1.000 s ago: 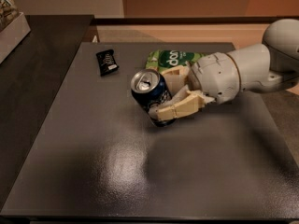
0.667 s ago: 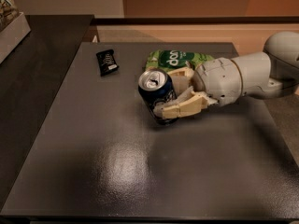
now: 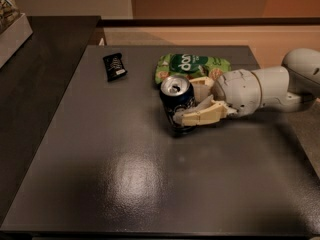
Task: Place pepsi can upright
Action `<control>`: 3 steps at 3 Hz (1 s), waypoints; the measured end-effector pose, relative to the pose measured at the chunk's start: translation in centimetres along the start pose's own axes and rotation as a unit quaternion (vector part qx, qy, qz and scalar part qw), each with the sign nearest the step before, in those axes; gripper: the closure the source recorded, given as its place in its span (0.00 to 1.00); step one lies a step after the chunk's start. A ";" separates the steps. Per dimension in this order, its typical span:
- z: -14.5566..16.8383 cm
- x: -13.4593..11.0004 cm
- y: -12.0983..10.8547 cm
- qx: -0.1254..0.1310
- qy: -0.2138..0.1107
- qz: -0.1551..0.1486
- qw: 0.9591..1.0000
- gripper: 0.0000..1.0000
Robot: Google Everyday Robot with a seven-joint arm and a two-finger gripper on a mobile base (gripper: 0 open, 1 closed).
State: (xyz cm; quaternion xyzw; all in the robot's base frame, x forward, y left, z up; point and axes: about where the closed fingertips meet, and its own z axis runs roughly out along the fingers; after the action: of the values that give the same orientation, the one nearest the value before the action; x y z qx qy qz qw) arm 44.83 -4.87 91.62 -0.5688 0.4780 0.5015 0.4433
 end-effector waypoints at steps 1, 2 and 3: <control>-0.5 1.0 -0.5 -0.001 -0.010 0.005 1.000 0.82; -0.8 2.1 -0.7 -0.006 -0.024 0.009 1.000 0.59; -1.0 2.9 -1.1 -0.013 -0.029 0.010 0.999 0.36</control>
Offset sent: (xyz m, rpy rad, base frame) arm 0.0131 -0.0199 -0.0350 0.0767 0.0454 0.0192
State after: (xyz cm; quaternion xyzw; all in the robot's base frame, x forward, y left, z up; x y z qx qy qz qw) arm 46.19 -6.01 88.89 -0.5546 0.4640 0.5282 0.4451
